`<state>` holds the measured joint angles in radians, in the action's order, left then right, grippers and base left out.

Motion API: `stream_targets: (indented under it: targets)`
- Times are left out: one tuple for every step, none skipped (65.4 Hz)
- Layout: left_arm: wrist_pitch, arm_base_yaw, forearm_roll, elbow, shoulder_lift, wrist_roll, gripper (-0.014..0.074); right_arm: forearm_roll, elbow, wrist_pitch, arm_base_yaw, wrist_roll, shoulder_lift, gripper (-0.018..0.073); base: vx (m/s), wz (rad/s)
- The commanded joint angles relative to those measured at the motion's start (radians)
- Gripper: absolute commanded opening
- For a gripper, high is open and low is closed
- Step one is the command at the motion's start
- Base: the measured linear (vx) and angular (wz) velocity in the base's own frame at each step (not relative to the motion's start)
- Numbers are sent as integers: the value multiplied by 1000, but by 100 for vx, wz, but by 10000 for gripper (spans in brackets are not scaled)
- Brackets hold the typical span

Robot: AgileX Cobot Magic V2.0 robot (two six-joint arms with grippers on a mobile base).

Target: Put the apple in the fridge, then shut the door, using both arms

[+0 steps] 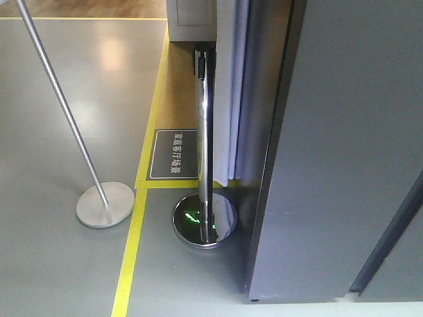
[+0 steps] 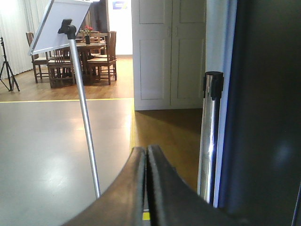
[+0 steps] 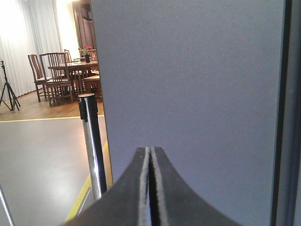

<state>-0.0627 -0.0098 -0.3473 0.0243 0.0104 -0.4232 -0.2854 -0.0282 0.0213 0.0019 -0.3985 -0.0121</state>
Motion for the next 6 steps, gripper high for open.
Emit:
stream_targets:
  targets:
    - [63, 1, 0, -18, 16, -2, -8, -9, -3, 66, -5, 0, -6, -3, 0, 0]
    - [63, 1, 0, -18, 16, -2, -8, -9, -3, 66, -5, 0, -6, -3, 0, 0]
    - [63, 1, 0, -18, 16, -2, -8, -9, -3, 66, -5, 0, -6, -3, 0, 0]
    - [63, 1, 0, -18, 16, -2, -8, -9, -3, 66, -5, 0, -6, -3, 0, 0]
    - [63, 1, 0, -18, 16, -2, -8, -9, -3, 66, -5, 0, -6, -3, 0, 0]
    - [63, 1, 0, -18, 16, -2, -8, -9, -3, 66, -5, 0, -6, -3, 0, 0]
